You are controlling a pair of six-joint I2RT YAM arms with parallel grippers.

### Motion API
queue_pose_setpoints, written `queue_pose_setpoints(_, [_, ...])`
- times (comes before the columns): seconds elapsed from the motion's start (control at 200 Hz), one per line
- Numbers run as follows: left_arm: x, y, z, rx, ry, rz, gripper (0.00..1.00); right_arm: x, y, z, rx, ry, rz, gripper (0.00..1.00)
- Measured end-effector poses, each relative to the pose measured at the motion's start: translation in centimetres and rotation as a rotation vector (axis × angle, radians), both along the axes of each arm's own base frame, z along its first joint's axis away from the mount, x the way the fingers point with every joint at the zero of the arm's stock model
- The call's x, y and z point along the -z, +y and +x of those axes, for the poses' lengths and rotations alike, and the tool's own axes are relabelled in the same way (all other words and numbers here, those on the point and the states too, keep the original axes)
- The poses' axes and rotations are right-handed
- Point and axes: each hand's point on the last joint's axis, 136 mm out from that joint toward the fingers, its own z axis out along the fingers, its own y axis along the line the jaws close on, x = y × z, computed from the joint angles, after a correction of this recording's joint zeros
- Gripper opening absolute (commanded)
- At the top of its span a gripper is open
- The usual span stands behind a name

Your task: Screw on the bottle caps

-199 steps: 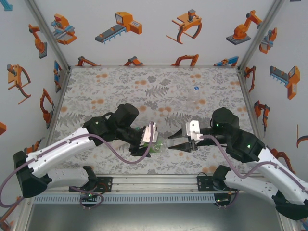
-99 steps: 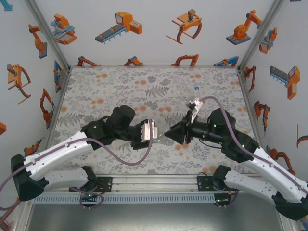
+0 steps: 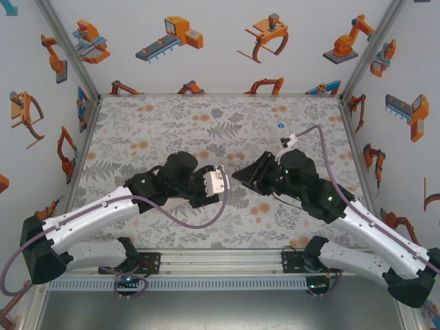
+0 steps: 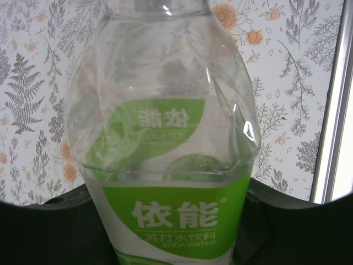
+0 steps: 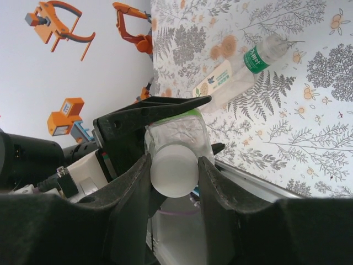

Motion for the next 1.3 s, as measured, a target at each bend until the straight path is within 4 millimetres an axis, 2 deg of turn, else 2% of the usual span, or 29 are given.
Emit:
queue_pose_setpoints(0.15, [-0.3,-0.2,0.1,0.002,-0.008,-0.013,0.00,-0.6,-0.3,0.2,0.006,-0.016,0.002,0.47])
queue_pose_setpoints(0.22, [-1.2,-0.9,-0.4,0.037,-0.015,-0.058,0.00,-1.1,-0.5,0.4,-0.005,-0.047,-0.003,0.60])
queue_pose_setpoints(0.285, [-2.1,-1.3,-0.9,0.066,-0.018,-0.092,0.00,-1.8,-0.8,0.6,-0.021,-0.095,-0.025,0.65])
queue_pose_setpoints(0.381, [-3.3,-1.3,-1.6,0.094,-0.025,-0.133,0.00,-4.0,-1.2,0.5,-0.059,-0.204,-0.045,0.66])
queue_pose_setpoints(0.566, [-4.9,-0.9,-2.7,0.132,-0.030,-0.183,0.00,-10.3,-2.1,-1.6,-0.176,-0.563,-0.080,0.63])
queue_pose_setpoints(0.636, [-5.2,-0.8,-3.2,0.154,-0.019,-0.191,0.00,-11.9,-2.1,-2.7,-0.242,-0.709,-0.106,0.57])
queue_pose_setpoints(0.746, [-5.2,-0.5,-4.4,0.197,0.014,-0.193,0.00,-13.3,-1.7,-4.6,-0.370,-0.932,-0.177,0.54])
queue_pose_setpoints(0.936, [-4.8,-0.2,-5.8,0.245,0.086,-0.180,0.00,-13.4,0.2,-7.8,-0.699,-1.210,-0.327,0.53])
queue_pose_setpoints(1.097, [-4.8,-0.1,-6.6,0.262,0.141,-0.168,0.00,-10.8,1.2,-10.1,-0.951,-1.350,-0.367,0.52])
queue_pose_setpoints(1.302, [-4.3,-0.1,-6.9,0.257,0.195,-0.149,0.00,-8.7,1.8,-11.3,-1.071,-1.419,-0.332,0.51])
